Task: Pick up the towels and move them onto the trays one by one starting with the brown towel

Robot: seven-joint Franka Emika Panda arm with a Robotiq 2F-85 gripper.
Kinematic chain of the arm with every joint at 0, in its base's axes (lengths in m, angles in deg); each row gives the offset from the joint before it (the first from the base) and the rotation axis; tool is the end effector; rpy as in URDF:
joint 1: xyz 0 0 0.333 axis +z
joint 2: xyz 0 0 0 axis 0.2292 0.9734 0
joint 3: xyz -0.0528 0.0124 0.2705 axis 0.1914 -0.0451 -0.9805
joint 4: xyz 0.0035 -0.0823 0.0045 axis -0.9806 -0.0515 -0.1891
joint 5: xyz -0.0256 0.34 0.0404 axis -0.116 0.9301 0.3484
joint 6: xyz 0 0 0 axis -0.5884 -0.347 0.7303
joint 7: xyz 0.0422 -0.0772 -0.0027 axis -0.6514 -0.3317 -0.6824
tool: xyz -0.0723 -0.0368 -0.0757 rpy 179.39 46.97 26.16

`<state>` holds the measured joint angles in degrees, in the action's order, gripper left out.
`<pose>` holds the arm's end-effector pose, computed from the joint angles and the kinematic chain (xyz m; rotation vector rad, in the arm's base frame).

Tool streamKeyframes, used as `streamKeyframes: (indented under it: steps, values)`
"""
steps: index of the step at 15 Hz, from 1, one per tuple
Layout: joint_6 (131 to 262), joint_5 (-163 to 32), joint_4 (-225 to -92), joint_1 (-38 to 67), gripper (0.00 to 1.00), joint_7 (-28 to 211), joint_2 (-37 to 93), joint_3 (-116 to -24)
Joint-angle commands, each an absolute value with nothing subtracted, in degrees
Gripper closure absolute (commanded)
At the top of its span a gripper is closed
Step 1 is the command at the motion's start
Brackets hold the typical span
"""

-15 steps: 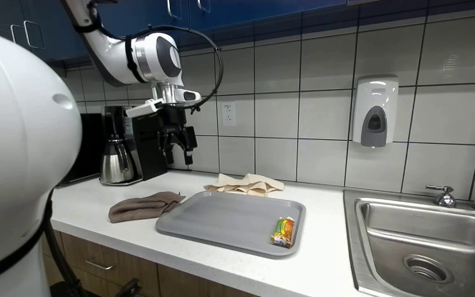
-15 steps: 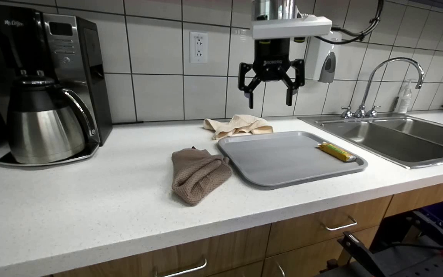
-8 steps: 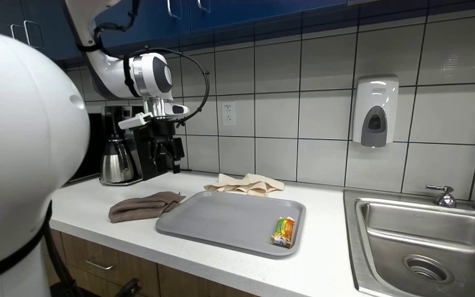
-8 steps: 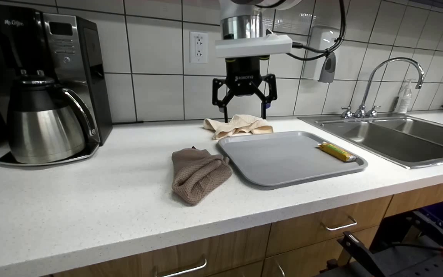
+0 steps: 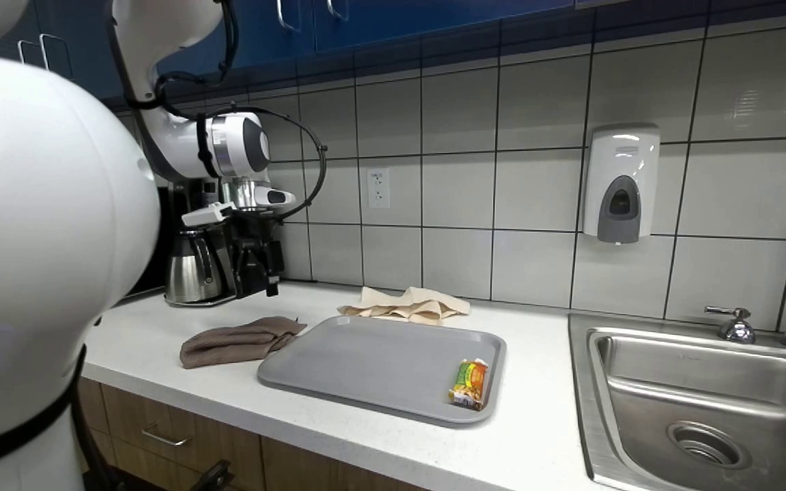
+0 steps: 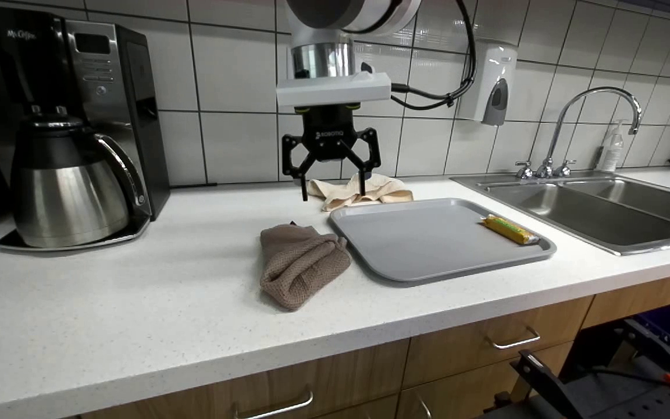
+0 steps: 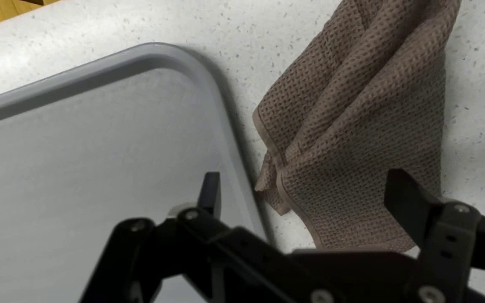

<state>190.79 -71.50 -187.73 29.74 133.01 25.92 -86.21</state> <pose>0.4525 0.2416 0.2771 3.0049 -0.3071 -0.0912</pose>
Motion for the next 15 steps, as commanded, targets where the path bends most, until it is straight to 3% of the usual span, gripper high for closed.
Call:
streamKeyframes:
  steps: [1,15]
  values:
    - [188.9,-70.5,-184.1,31.9,0.0,134.6,29.0,-85.6]
    - [191.0,-65.4,-180.6,35.4,0.0,133.1,37.3,-85.2]
